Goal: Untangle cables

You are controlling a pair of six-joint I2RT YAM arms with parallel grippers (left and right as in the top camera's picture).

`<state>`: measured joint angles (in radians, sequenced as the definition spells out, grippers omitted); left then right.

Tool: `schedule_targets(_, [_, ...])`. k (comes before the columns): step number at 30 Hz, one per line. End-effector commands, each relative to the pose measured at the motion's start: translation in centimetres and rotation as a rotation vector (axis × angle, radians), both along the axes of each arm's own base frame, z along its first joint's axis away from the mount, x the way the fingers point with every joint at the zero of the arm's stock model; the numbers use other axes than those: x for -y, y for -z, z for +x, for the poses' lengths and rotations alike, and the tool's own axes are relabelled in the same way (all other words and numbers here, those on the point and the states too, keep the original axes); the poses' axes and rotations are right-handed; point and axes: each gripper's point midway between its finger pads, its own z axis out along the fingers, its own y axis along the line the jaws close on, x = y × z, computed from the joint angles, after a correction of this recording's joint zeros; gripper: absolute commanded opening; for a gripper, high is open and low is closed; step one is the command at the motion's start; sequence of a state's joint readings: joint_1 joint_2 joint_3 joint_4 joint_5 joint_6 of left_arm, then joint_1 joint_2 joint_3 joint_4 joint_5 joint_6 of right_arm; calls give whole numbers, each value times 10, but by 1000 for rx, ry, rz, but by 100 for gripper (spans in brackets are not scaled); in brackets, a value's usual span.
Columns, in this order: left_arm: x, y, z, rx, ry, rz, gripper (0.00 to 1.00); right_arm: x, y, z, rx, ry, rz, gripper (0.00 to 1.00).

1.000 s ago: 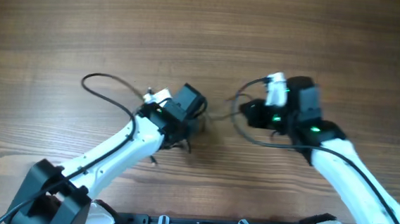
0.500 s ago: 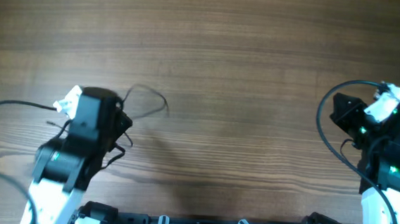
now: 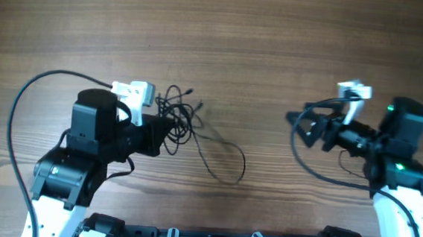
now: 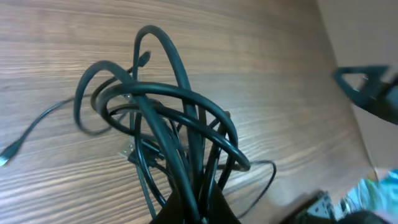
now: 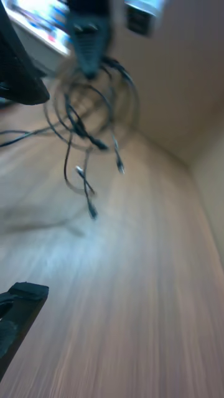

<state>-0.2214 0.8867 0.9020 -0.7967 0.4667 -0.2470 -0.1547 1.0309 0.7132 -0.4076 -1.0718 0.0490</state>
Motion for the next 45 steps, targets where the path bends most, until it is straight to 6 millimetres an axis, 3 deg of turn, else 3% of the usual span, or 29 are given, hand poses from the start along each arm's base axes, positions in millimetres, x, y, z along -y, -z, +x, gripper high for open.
schedule_targets(1, [11,-2,-1,28,92,-22,4,-41,5,-17,91,-232,-15,94])
schedule_targets(7, [13,0,-1,12,96,-29,4,-104,25,-34,147,-466,-54,88])
schedule_targets(9, [15,-1,-2,10,109,-41,4,-117,41,-33,131,-481,-105,89])
schedule_targets(10, [15,-2,-3,9,111,-44,4,-124,61,-27,108,-464,-178,100])
schedule_targets(11, [15,-2,-3,9,111,-44,4,-126,75,-22,95,-450,-225,100])
schedule_targets(17, [21,-5,-7,3,143,-75,4,-158,97,-18,75,-491,-204,98])
schedule_targets(21, [21,-5,-7,3,141,-74,6,-180,97,-43,70,-612,-144,67])
schedule_targets(23, [19,-4,-6,5,134,-67,7,-186,102,-48,69,-623,-169,4])
schedule_targets(27, [14,2,-5,-8,106,-36,6,-180,106,-37,-3,-529,-190,4])
schedule_targets(29, [-1,17,-7,-59,42,44,4,-167,90,-19,-9,-449,-153,4])
schedule_targets(32, [-28,46,-16,-169,-52,192,4,-128,47,15,53,-278,-93,4])
schedule_targets(34, [-45,62,-22,-257,-123,268,4,-81,6,38,118,-101,-50,4])
schedule_targets(37, [-53,70,-15,-307,-227,277,4,-29,-25,53,165,80,-25,4])
schedule_targets(40, [-61,79,0,-352,-363,270,4,24,-40,61,166,255,-8,4])
schedule_targets(45, [-79,101,10,-443,-551,311,4,98,-26,70,68,511,-10,4])
